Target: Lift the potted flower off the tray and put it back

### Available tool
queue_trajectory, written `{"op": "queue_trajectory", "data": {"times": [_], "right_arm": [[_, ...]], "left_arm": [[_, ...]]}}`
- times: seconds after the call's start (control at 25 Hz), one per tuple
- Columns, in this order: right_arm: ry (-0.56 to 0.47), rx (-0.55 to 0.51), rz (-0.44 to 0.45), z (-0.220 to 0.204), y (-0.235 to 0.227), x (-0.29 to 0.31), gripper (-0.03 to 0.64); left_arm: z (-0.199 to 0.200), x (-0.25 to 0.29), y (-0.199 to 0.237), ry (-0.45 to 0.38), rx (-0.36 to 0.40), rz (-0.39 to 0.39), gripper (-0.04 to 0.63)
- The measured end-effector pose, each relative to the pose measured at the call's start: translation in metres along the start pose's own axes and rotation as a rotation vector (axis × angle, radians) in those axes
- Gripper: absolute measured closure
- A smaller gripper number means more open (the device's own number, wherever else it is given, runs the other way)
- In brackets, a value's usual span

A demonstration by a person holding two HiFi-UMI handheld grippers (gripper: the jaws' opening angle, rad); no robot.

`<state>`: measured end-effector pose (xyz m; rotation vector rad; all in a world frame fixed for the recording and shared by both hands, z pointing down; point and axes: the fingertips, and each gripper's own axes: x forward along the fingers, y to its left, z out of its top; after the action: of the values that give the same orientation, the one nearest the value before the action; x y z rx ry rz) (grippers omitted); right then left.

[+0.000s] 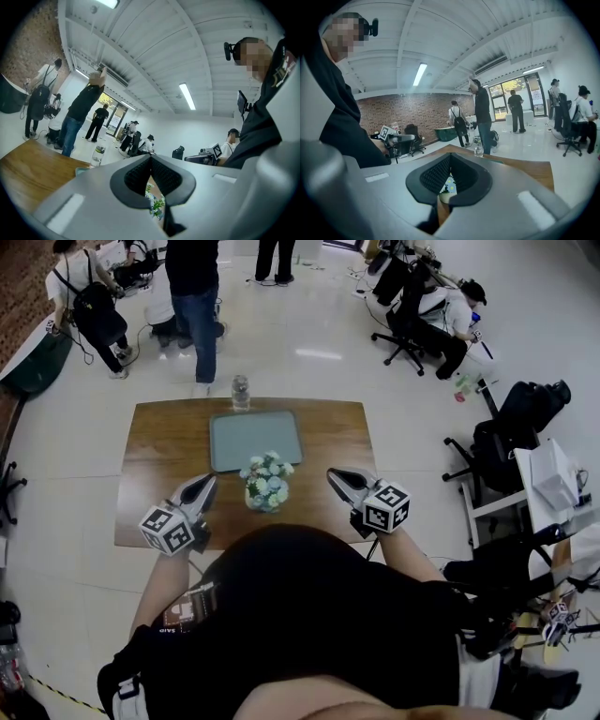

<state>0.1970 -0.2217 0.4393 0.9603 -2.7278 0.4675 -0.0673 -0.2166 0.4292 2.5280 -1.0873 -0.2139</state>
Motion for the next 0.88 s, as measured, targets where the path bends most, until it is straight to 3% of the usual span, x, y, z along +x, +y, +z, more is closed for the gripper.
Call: {"op": "queue_trajectory", "data": {"times": [0.32,0.88], "right_arm": [[-0.001,0.002,-0.028,0.001,0.006,0.01,0.601],[-0.068,0.139,-0.176,-0.029,0.056,0.038,0.584]], "left_arm": [[0.001,-0.014,0.013,0.019,-0.001,0.003,0.595],[0.005,-0.07,0.051,0.198,0.033,-0.094,0.595]]}}
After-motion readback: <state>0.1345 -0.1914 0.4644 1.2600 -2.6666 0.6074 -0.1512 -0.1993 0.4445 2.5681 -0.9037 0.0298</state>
